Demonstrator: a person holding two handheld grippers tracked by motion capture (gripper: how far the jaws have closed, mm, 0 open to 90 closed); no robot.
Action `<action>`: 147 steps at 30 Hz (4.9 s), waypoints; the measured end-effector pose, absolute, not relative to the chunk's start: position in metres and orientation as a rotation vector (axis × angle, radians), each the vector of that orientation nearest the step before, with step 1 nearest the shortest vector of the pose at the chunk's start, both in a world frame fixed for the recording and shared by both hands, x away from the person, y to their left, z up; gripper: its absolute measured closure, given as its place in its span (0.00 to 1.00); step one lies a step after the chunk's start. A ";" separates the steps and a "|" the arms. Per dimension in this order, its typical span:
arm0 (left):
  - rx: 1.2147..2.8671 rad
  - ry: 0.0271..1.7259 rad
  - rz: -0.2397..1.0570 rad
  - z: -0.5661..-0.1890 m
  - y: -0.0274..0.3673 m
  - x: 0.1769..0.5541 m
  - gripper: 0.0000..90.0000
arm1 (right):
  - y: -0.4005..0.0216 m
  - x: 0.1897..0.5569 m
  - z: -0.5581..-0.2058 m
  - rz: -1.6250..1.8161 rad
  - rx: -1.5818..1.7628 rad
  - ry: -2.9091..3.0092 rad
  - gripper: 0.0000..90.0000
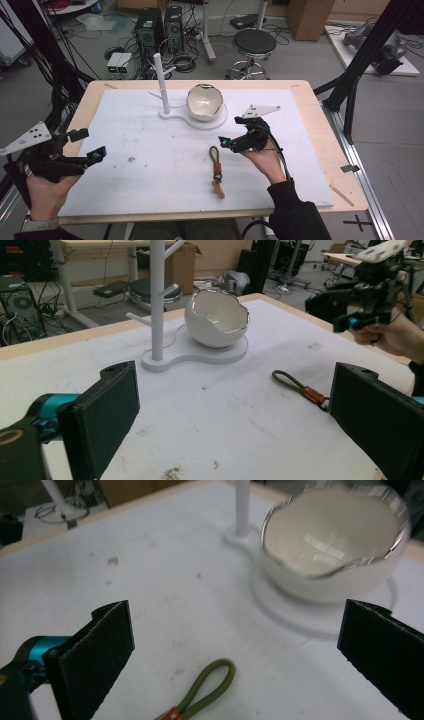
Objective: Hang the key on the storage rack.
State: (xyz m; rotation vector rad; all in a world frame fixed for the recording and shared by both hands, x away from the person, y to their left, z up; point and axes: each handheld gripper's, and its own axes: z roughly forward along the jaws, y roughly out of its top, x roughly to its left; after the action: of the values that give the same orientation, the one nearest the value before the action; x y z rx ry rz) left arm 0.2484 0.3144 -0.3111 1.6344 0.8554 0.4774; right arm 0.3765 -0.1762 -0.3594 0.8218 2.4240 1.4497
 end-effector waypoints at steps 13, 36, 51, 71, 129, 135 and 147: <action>1.649 0.852 0.465 -0.314 0.312 0.251 0.07 | -0.136 0.401 -0.410 1.165 0.921 2.567 0.01; 1.648 0.880 0.468 -0.318 0.311 0.253 0.07 | -0.139 0.407 -0.437 1.115 0.949 2.623 0.70; 1.630 0.909 0.472 -0.317 0.314 0.253 0.07 | -0.146 0.400 -0.422 1.150 0.867 2.590 0.94; 1.620 0.910 0.473 -0.315 0.314 0.252 0.07 | -0.153 0.373 -0.309 1.298 0.686 2.297 0.95; 1.575 1.006 0.525 -0.319 0.355 0.187 0.07 | 0.029 0.460 -0.268 1.260 0.587 2.319 0.95; 1.567 1.033 0.558 -0.318 0.364 0.177 0.07 | 0.037 0.476 -0.285 1.193 0.635 2.347 0.95; 1.570 1.042 0.555 -0.319 0.366 0.177 0.07 | 0.029 0.482 -0.287 1.272 0.728 2.317 0.64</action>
State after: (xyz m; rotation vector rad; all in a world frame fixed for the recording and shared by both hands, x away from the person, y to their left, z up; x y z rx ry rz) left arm 0.1765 0.3657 -0.3188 1.5704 1.0417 0.5552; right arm 0.4824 0.0293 -0.2873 0.7280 2.3173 1.2720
